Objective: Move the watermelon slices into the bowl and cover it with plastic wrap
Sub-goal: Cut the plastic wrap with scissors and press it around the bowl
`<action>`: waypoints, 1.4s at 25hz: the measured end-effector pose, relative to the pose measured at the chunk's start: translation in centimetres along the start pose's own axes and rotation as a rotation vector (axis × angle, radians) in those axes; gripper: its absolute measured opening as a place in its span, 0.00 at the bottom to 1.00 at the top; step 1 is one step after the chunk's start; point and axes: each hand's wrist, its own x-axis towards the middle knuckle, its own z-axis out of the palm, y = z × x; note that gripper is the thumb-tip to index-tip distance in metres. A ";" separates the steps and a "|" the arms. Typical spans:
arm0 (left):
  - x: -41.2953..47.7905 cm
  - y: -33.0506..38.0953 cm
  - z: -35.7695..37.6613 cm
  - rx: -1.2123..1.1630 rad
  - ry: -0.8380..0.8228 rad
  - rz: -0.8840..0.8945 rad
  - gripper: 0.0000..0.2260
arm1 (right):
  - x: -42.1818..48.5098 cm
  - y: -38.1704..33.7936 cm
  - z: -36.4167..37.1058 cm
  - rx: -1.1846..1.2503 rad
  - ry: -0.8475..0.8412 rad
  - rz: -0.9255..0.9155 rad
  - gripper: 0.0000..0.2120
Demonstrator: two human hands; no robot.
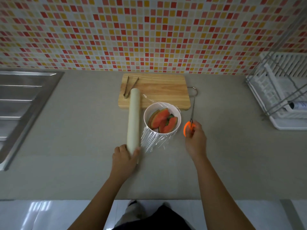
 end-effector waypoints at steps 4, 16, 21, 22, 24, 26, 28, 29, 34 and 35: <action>0.0 -0.7 -0.2 -0.127 -0.020 -0.005 0.17 | -1.3 -2.3 1.6 0.322 -0.220 -0.037 0.14; 0.9 -2.0 -0.3 -0.188 -0.093 -0.008 0.21 | -10.1 -0.4 5.2 0.559 -0.408 0.067 0.11; 0.8 -1.5 -1.0 -0.185 -0.092 0.029 0.19 | -15.5 0.9 5.9 0.565 -0.417 0.148 0.10; 0.7 -1.5 -1.0 -0.194 -0.101 0.030 0.20 | -16.5 1.1 6.0 0.566 -0.433 0.177 0.09; 0.6 -1.6 -1.2 -0.201 -0.113 0.029 0.21 | -18.5 1.4 6.3 0.547 -0.449 0.230 0.08; 0.5 -1.6 -1.4 -0.204 -0.123 0.032 0.22 | -19.9 1.5 6.5 0.532 -0.454 0.271 0.11; 0.5 -1.7 -1.5 -0.213 -0.145 0.035 0.22 | -21.2 1.2 6.5 0.492 -0.478 0.299 0.18; 0.5 -1.8 -1.6 -0.218 -0.155 0.037 0.22 | -21.7 1.1 6.4 0.468 -0.486 0.314 0.21; 0.0 -1.4 -2.0 -0.235 -0.166 0.040 0.23 | -22.5 0.3 6.1 0.444 -0.547 0.365 0.24; -0.1 -1.4 -2.0 -0.241 -0.168 0.039 0.22 | -22.4 0.0 6.1 0.457 -0.573 0.359 0.23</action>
